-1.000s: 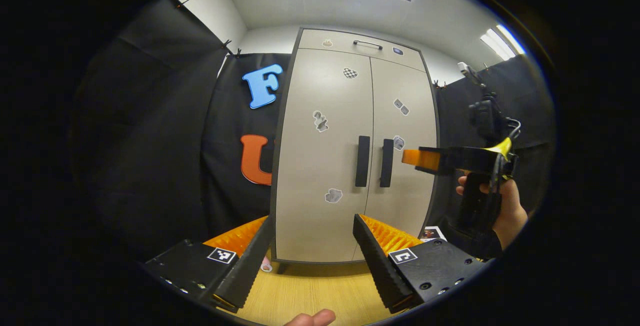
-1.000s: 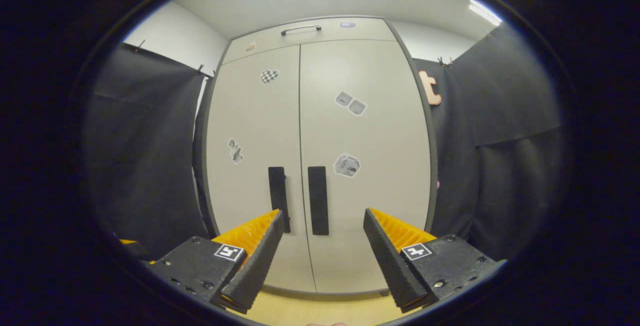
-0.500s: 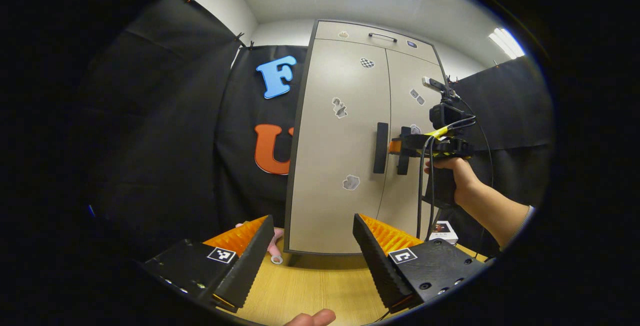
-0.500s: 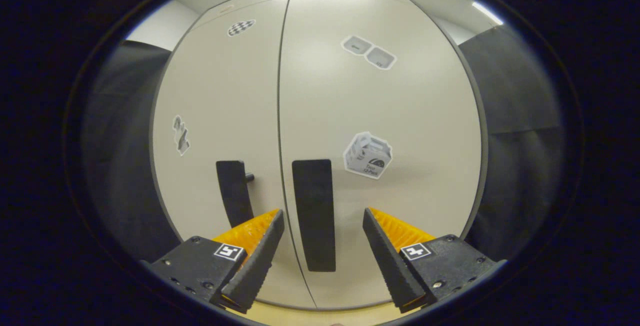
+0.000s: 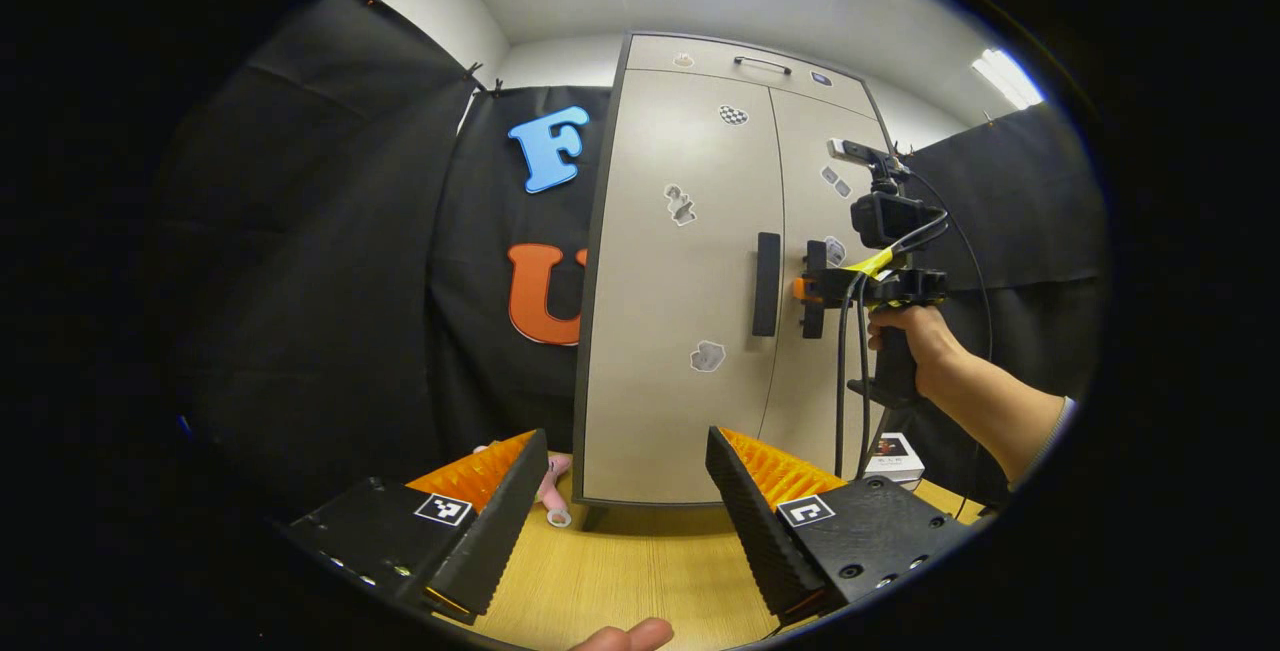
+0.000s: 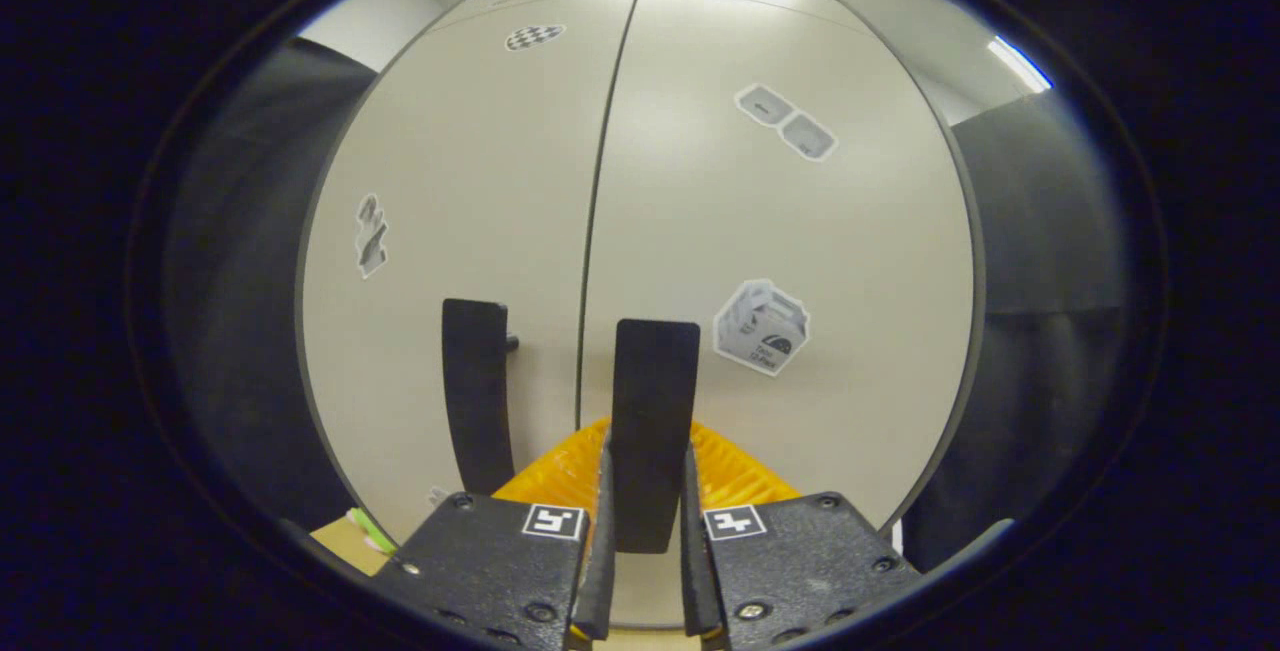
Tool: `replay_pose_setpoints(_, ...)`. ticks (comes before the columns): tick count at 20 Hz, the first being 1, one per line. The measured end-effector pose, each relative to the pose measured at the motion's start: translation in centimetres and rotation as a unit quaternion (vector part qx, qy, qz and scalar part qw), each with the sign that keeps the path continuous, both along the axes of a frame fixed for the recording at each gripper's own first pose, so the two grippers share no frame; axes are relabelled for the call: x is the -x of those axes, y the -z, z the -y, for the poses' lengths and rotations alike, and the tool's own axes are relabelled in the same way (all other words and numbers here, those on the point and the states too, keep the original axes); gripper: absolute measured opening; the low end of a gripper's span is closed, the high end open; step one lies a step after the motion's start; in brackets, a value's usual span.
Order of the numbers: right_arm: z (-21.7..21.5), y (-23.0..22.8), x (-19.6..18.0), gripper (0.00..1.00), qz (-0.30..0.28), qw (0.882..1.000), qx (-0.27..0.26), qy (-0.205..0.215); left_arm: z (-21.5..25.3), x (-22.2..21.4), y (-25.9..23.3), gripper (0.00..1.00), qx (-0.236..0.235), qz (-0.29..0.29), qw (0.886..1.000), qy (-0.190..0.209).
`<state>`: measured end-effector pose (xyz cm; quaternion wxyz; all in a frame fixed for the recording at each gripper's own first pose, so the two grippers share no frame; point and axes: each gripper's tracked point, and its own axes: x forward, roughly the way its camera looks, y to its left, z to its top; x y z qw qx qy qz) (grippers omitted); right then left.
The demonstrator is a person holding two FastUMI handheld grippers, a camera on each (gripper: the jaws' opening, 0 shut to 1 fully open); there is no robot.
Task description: Open the right door of the double-door shoe cabinet with the right hand, and open the left door with the left hand.
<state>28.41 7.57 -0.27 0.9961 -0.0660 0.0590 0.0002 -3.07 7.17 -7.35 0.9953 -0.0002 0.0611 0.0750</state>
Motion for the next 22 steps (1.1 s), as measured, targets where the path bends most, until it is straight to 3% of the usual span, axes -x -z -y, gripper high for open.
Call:
replay_pose_setpoints(5,-0.1,-0.1,1.2,0.27,-0.018,0.999,-0.022,-0.022,-0.1,0.2,-0.6,0.95,-0.009,0.009,1.000,0.003)
replay_pose_setpoints(10,1.4,-0.6,6.7,0.24,-0.020,0.998,-0.034,-0.052,0.4,0.3,-0.9,0.95,-0.015,0.013,1.000,0.008)
replay_pose_setpoints(15,5.7,-1.4,13.8,0.23,-0.020,0.997,-0.043,-0.060,3.0,-0.3,-0.4,0.95,-0.013,-0.001,1.000,0.022)
replay_pose_setpoints(22,12.3,-2.6,18.7,0.23,-0.032,0.997,-0.026,-0.060,6.3,-2.3,-0.7,0.95,-0.011,0.015,0.999,0.026)
